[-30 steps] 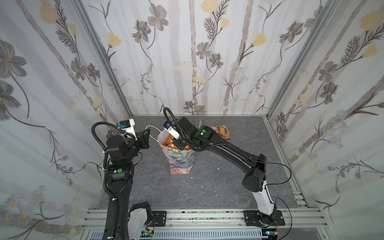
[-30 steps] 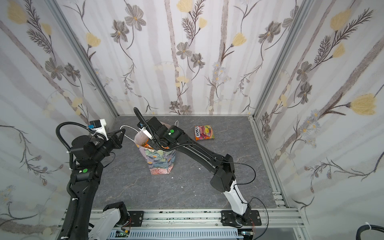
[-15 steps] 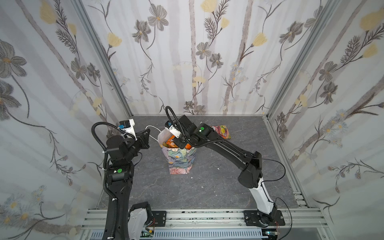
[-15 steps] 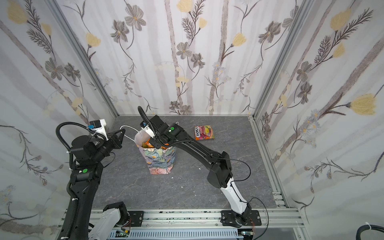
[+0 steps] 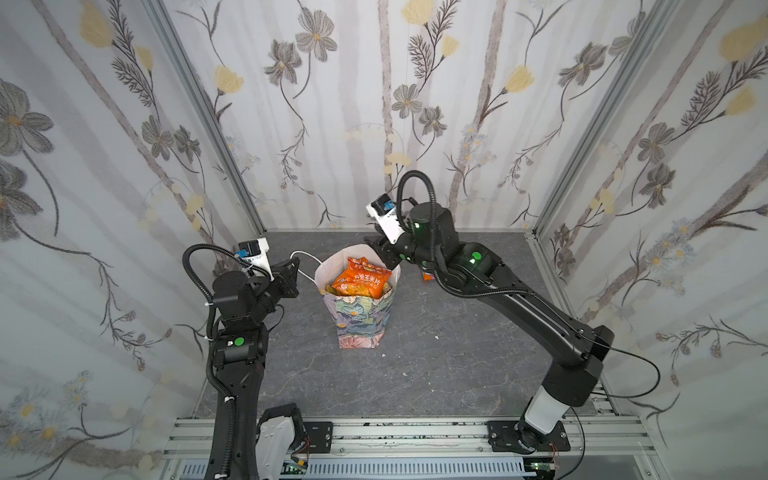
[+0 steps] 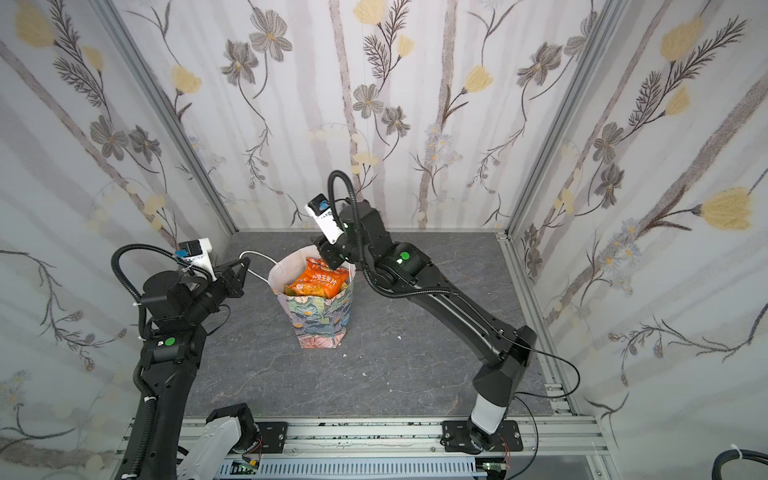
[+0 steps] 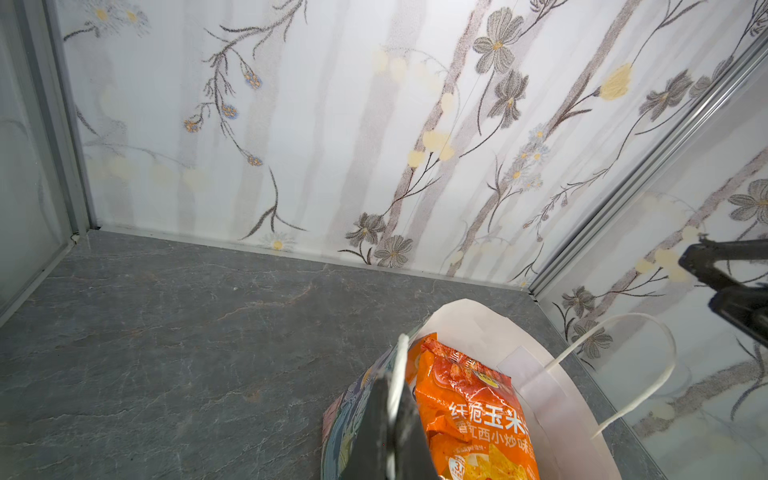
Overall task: Place the snacks into the paper bag
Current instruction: 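Raise the right gripper out of the paper bag toward the Fox's Fruits bag, then lower the open right gripper onto the Fox's Fruits bag and grasp it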
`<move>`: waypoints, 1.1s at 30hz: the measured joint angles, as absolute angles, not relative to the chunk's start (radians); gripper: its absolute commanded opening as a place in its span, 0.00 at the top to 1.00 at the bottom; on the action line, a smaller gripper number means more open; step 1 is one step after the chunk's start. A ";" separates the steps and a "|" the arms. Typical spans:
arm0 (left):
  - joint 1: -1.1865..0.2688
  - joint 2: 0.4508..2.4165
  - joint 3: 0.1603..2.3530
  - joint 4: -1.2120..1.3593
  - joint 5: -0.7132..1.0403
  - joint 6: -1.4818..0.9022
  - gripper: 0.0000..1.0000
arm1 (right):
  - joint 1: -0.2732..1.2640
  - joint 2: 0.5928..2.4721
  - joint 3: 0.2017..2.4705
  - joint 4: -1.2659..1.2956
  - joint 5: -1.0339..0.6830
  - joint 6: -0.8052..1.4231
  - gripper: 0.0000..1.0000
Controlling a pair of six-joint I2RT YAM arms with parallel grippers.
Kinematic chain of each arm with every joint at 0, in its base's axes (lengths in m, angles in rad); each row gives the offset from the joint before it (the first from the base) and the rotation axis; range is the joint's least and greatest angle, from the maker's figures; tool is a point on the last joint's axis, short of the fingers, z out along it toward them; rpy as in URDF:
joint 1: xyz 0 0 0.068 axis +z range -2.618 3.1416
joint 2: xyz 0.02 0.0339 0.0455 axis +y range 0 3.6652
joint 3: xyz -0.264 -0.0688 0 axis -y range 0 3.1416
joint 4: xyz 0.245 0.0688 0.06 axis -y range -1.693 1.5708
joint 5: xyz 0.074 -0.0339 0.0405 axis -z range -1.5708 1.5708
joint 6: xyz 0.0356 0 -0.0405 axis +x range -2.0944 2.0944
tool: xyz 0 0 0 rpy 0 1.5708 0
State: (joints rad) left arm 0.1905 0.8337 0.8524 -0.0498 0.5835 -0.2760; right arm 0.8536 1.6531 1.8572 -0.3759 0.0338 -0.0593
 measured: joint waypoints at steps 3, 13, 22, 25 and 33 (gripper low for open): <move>0.191 0.834 0.852 -0.050 0.580 -0.276 1.00 | 0.728 1.531 1.712 -0.291 0.032 -0.002 0.53; 0.191 0.838 0.852 -0.049 0.577 -0.276 1.00 | 0.306 1.556 1.439 -0.164 -0.099 0.172 0.40; 0.191 0.841 0.852 -0.049 0.576 -0.276 1.00 | 0.194 1.726 1.409 -0.161 -0.169 0.190 0.38; 0.191 0.846 0.852 -0.049 0.576 -0.276 1.00 | 0.175 1.764 1.410 -0.152 -0.169 0.189 0.37; 0.191 0.851 0.852 -0.044 0.577 -0.276 1.00 | 0.168 1.858 1.412 -0.165 -0.146 0.147 0.32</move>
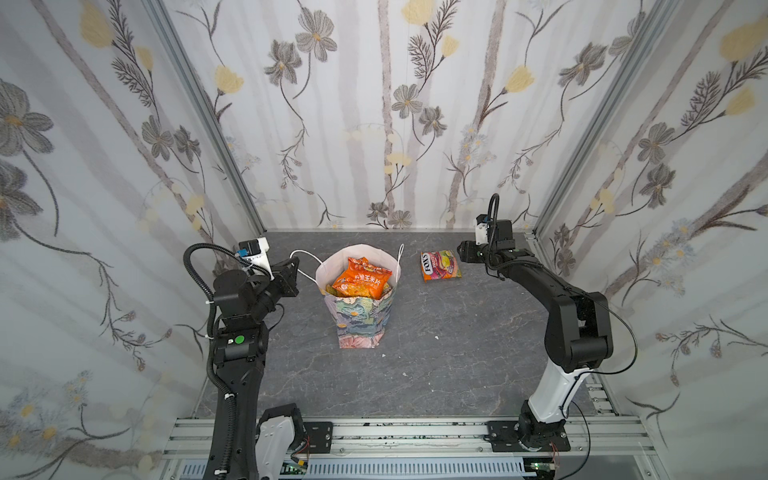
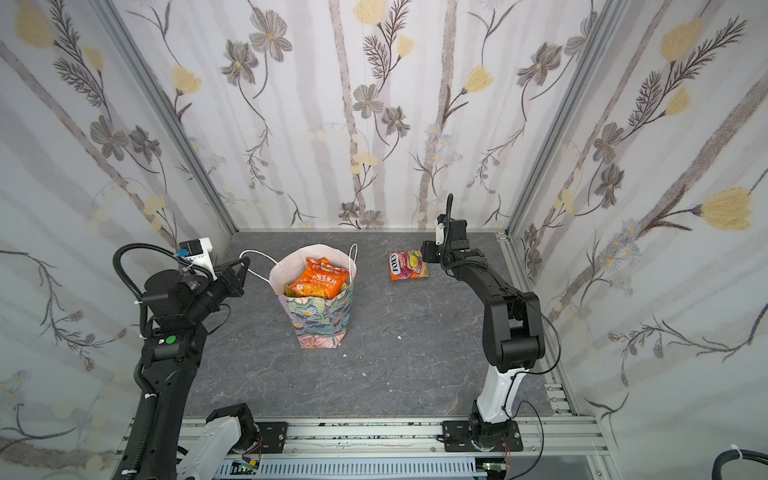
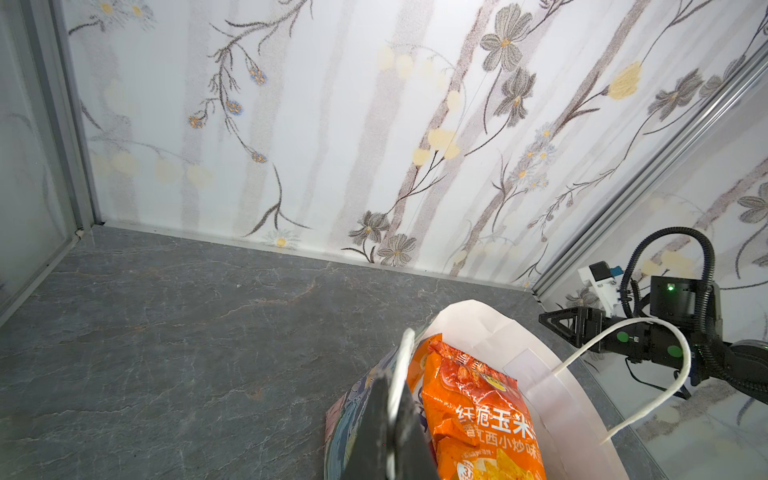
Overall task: Place the snacks into the paper bag
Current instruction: 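Lower the open right gripper onto the Fox's Fruits bag and grasp it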
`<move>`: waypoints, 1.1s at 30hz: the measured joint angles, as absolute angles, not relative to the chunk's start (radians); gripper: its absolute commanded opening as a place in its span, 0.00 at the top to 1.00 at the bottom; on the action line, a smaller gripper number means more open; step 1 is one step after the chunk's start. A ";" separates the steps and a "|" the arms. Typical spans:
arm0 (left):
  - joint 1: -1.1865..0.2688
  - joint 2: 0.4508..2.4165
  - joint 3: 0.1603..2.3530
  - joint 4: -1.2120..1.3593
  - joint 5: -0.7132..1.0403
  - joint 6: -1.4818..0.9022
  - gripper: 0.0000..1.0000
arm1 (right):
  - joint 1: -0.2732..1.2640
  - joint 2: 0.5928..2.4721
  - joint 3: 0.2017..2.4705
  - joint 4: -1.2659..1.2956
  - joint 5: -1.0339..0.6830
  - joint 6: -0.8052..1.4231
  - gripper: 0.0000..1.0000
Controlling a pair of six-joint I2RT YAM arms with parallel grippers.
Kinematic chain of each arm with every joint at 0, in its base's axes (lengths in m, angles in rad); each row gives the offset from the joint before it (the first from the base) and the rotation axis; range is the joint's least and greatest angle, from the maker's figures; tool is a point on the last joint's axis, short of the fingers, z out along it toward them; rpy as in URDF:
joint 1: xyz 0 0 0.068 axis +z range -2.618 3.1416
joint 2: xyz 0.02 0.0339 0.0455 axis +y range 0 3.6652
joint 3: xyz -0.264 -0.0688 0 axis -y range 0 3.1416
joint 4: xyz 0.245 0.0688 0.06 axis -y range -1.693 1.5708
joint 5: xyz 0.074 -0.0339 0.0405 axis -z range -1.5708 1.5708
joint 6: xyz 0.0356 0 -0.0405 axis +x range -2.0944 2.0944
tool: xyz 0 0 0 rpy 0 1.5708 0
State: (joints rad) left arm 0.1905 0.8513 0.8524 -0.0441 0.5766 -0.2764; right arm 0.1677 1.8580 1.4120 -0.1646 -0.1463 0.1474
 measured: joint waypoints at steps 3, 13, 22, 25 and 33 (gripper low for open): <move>0.191 0.852 0.852 -0.040 0.577 -0.277 1.00 | 0.167 1.900 1.425 -0.178 -0.129 0.128 0.30; 0.191 0.852 0.852 -0.038 0.580 -0.277 1.00 | 0.166 2.027 1.489 -0.241 -0.151 0.057 0.29; 0.191 0.855 0.852 -0.037 0.580 -0.277 1.00 | 0.157 2.116 1.537 -0.281 -0.161 0.016 0.31; 0.191 0.855 0.852 -0.037 0.580 -0.277 1.00 | 0.155 2.148 1.567 -0.288 -0.163 0.007 0.32; 0.191 0.850 0.852 -0.037 0.577 -0.276 1.00 | 0.150 2.222 1.642 -0.324 -0.189 -0.009 0.37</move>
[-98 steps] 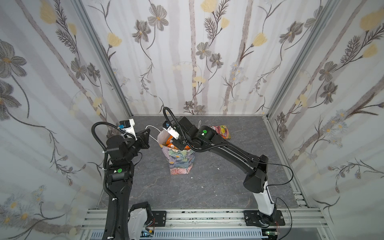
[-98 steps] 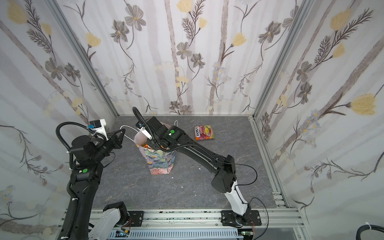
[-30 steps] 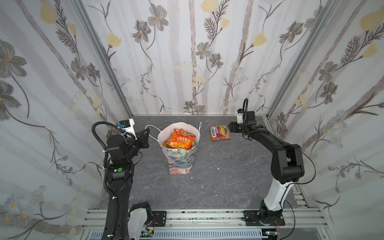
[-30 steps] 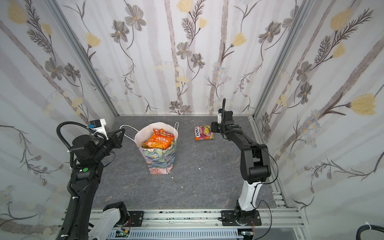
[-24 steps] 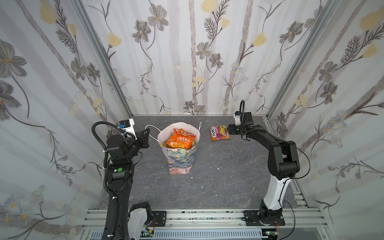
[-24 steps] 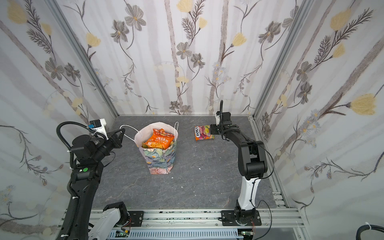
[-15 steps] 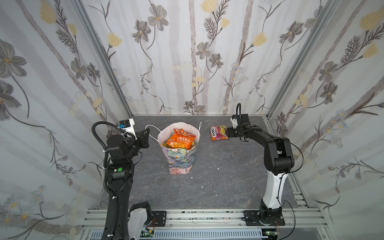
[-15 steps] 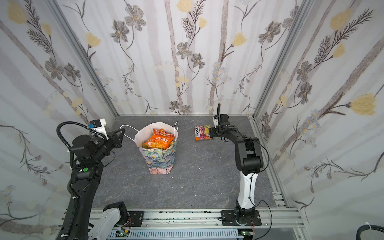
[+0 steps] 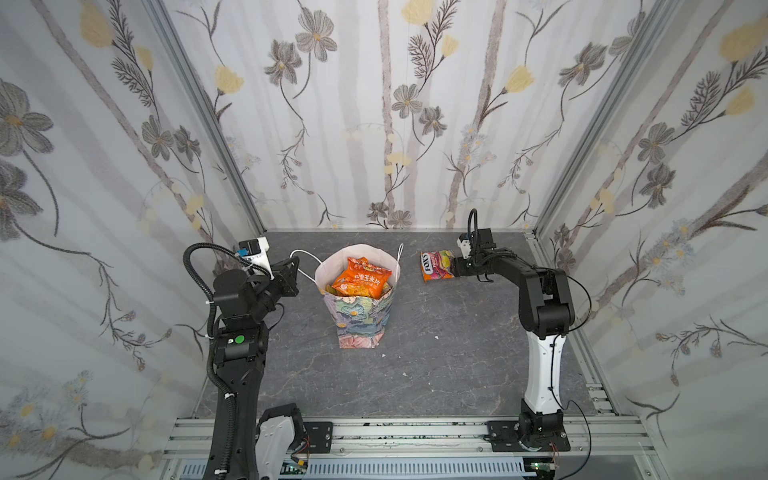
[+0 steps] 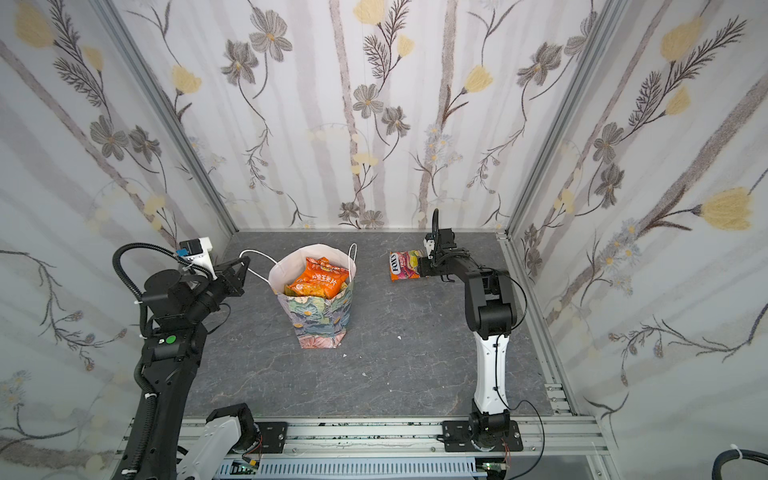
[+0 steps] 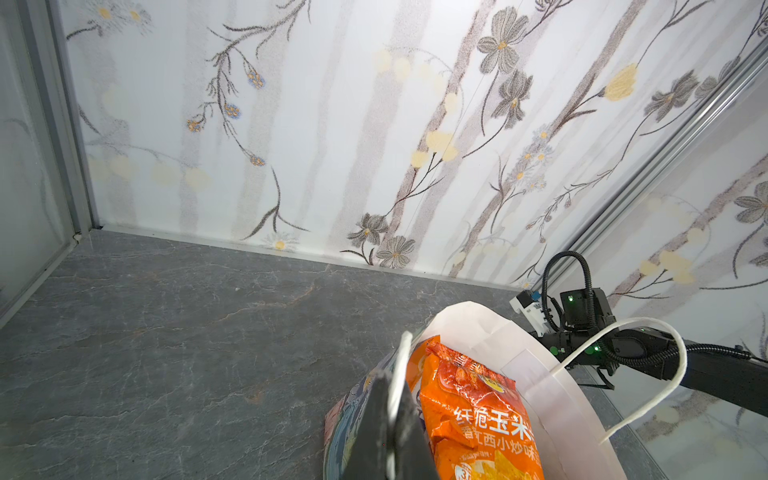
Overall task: Place the snacks into the paper bag
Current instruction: 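Lower the open right gripper onto the Fox's Fruits bag and grasp it, then lift the Fox's Fruits bag off the table with the right gripper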
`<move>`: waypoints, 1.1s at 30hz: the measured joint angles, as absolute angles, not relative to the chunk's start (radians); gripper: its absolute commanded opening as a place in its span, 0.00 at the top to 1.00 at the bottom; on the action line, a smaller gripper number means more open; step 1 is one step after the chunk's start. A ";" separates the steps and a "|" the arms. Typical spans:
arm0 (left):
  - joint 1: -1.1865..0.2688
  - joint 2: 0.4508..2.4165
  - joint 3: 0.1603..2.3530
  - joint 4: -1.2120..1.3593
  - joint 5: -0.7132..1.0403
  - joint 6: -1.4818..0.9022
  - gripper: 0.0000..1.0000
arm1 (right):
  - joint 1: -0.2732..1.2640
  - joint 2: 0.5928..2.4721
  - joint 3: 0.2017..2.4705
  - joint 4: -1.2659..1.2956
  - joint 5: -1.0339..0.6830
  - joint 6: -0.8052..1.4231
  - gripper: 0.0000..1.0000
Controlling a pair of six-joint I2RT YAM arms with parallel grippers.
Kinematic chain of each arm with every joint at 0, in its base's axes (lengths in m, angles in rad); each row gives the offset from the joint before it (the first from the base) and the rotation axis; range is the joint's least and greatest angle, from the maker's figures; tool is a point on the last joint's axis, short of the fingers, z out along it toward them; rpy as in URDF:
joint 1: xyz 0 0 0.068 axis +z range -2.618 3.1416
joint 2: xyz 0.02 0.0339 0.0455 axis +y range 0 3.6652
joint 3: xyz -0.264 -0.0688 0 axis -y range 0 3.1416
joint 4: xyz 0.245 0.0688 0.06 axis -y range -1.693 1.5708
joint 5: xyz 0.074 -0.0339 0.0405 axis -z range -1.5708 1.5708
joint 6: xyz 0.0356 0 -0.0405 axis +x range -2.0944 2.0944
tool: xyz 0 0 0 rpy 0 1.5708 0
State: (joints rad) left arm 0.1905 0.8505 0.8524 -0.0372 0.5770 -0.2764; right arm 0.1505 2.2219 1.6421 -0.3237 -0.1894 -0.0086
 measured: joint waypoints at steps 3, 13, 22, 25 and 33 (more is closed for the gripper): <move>0.191 0.851 0.852 -0.037 0.577 -0.276 1.00 | 0.150 2.229 1.650 -0.327 -0.208 -0.009 0.43; 0.191 0.851 0.852 -0.038 0.576 -0.269 1.00 | 0.150 2.244 1.649 -0.324 -0.253 0.000 0.81; 0.191 0.849 0.852 -0.038 0.577 -0.269 1.00 | 0.150 2.224 1.636 -0.310 -0.248 0.030 1.00; 0.191 0.849 0.852 -0.038 0.577 -0.269 1.00 | 0.150 2.193 1.617 -0.310 -0.249 0.045 1.00; 0.191 0.850 0.852 -0.038 0.577 -0.269 1.00 | 0.159 2.087 1.564 -0.287 -0.287 0.089 1.00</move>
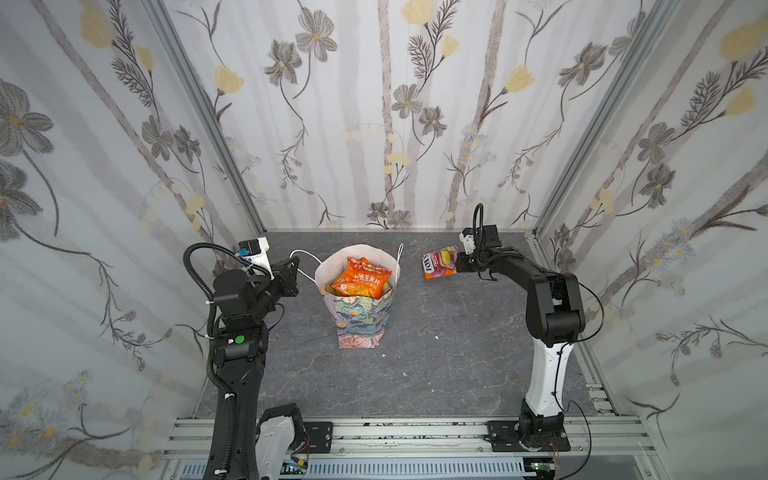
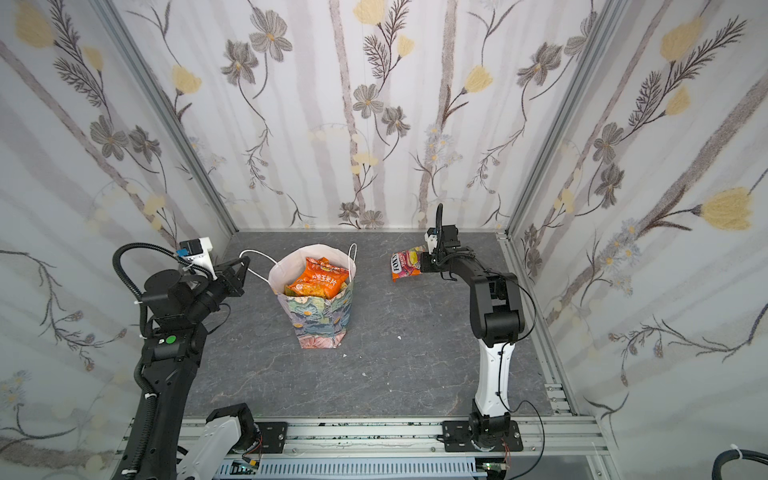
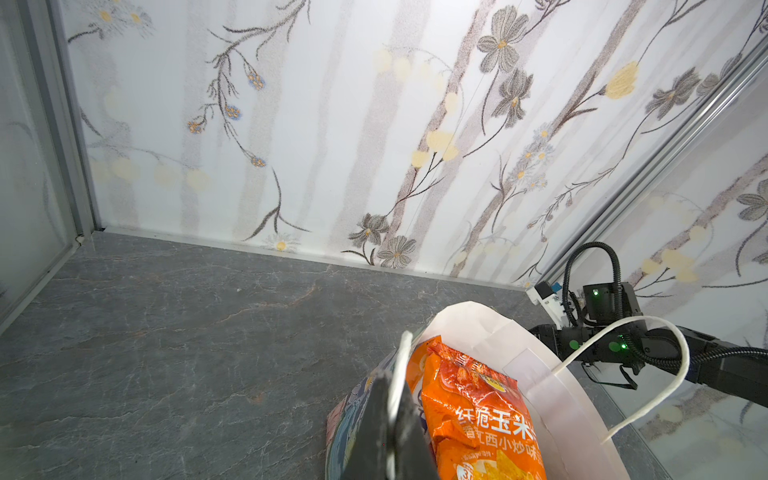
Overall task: Place the snacks into the paper bag
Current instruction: 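Lift the Fox's Fruits bag off the table with the right gripper, then carry the Fox's Fruits bag with the right gripper over the paper bag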
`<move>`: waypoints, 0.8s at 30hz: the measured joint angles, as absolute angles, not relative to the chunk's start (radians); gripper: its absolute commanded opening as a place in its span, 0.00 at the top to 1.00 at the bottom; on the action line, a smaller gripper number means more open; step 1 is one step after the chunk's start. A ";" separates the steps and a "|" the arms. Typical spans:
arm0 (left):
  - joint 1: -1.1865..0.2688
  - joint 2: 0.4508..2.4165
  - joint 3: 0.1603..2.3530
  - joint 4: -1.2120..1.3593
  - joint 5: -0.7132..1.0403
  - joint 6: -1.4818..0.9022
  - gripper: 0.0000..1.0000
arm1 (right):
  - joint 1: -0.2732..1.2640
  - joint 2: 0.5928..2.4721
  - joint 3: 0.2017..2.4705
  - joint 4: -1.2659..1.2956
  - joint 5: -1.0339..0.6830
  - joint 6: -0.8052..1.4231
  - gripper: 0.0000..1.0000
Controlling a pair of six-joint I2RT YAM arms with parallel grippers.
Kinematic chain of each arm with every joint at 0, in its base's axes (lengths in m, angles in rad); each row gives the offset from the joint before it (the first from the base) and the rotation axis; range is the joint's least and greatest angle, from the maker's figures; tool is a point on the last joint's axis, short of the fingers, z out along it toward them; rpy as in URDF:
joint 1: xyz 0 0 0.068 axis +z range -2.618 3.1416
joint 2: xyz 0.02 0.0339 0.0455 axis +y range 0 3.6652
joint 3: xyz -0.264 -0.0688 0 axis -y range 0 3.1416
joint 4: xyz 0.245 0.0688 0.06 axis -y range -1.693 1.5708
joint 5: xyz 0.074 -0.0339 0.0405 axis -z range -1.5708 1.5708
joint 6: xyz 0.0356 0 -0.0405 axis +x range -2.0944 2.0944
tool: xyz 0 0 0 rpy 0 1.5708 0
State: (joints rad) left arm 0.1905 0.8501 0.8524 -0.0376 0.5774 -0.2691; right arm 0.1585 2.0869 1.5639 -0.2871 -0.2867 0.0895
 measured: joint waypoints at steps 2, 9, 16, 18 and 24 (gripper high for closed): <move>0.191 0.850 0.852 -0.038 0.577 -0.269 1.00 | 0.163 2.065 1.563 -0.282 -0.300 0.101 1.00; 0.191 0.850 0.852 -0.038 0.576 -0.269 1.00 | 0.179 1.994 1.563 -0.257 -0.335 0.125 1.00; 0.191 0.852 0.852 -0.038 0.576 -0.269 1.00 | 0.198 1.958 1.563 -0.250 -0.350 0.130 1.00; 0.191 0.852 0.852 -0.038 0.576 -0.269 1.00 | 0.203 1.946 1.563 -0.250 -0.354 0.134 1.00; 0.191 0.850 0.852 -0.038 0.575 -0.269 1.00 | 0.226 1.888 1.576 -0.250 -0.356 0.141 1.00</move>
State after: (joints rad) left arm 0.1905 0.8505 0.8524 -0.0383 0.5755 -0.2687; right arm 0.2256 1.8885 1.5764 -0.2504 -0.3561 0.1413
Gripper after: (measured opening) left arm 0.050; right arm 0.048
